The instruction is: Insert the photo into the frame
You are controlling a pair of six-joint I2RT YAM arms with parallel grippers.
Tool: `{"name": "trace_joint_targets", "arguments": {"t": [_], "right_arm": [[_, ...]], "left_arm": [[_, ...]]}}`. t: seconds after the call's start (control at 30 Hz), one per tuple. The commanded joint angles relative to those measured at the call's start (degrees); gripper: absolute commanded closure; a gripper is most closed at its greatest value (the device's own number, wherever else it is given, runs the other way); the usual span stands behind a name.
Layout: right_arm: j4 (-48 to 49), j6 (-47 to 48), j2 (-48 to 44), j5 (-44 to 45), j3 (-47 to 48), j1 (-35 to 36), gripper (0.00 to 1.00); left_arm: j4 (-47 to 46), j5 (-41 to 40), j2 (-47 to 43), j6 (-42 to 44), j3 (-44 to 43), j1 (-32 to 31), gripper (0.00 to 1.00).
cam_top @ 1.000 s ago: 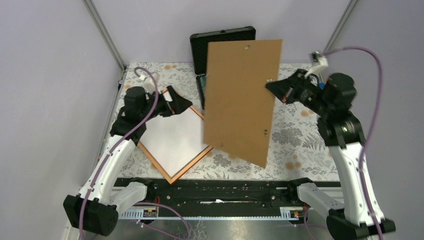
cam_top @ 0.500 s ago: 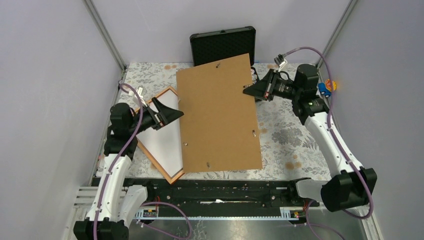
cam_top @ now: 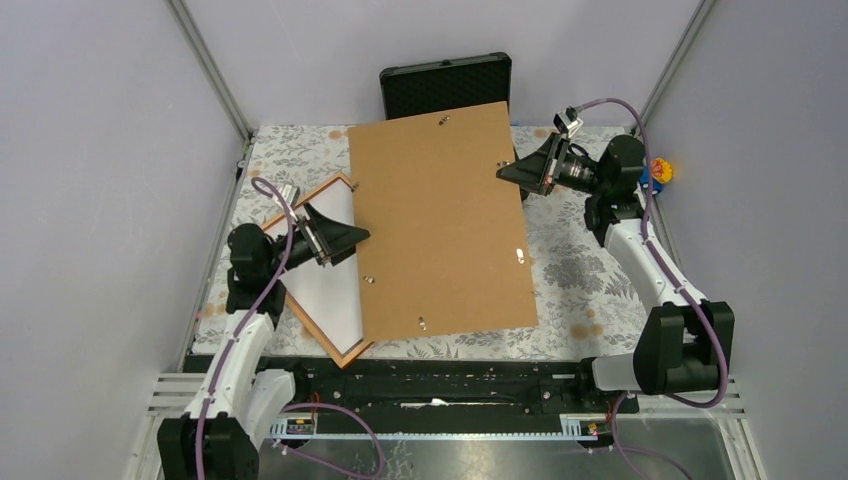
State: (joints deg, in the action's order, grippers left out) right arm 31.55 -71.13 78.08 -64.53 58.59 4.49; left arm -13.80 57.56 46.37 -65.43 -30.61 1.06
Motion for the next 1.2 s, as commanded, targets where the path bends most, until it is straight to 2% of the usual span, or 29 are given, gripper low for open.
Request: {"name": "trace_joint_targets", "arguments": {"t": [0.0, 0.07, 0.13, 0.37, 0.47, 0.57, 0.67, 0.8, 1.03, 1.07, 1.13, 1.17], "right_arm": [[8.1, -5.0, 0.4, -2.9, 0.9, -0.4, 1.00], [9.2, -5.7, 0.7, -3.1, 0.8, -0.3, 1.00], [9.5, -5.9, 1.0, -3.2, 0.6, -0.4, 1.00], [10.1, -6.0, 0.9, -3.0, -0.1, -0.4, 1.00], [10.7, -6.4, 0.9, -2.7, -0.6, -0.4, 1.00], [13.0, -8.3, 1.1, -2.6, -1.3, -0.4, 1.00], [16.5, -10.3, 1.1, -2.6, -1.9, -0.3, 1.00], [18.3, -11.6, 1.4, -2.8, -2.5, -0.3, 1.00], [19.4, -12.2, 1.7, -2.5, -3.0, -0.3, 1.00], [19.5, -12.2, 1.8, -2.5, -3.0, -0.3, 1.00], [19.5, -12.0, 1.9, -2.5, -3.2, -0.3, 1.00], [19.5, -11.9, 1.9, -2.4, -3.4, -0.3, 0.97]], "left_arm": [[-29.7, 5.6, 2.4, -18.9, 4.6, 0.3, 0.26], [-32.5, 5.7, 3.1, -20.8, 5.3, 0.3, 0.40], [-34.5, 5.6, 3.4, -22.1, 5.8, 0.3, 0.46], [-41.8, 5.2, 4.2, -26.1, 6.2, 0.3, 0.56], [-47.9, 5.3, 5.4, -29.6, 6.7, 0.1, 0.51], [-52.4, 6.0, 7.0, -32.4, 6.9, -0.2, 0.51], [-57.1, 6.0, 8.1, -35.0, 6.9, -0.8, 0.60], [-58.1, 6.2, 9.3, -34.9, 6.3, -0.8, 0.77], [-58.4, 7.0, 9.9, -34.1, 4.9, -3.3, 0.85], [-58.4, 7.1, 9.8, -34.0, 4.7, -3.3, 0.88], [-57.8, 7.4, 9.6, -33.7, 3.9, -3.3, 1.00], [-56.3, 7.4, 9.2, -33.0, 3.5, -3.3, 1.00]]}}
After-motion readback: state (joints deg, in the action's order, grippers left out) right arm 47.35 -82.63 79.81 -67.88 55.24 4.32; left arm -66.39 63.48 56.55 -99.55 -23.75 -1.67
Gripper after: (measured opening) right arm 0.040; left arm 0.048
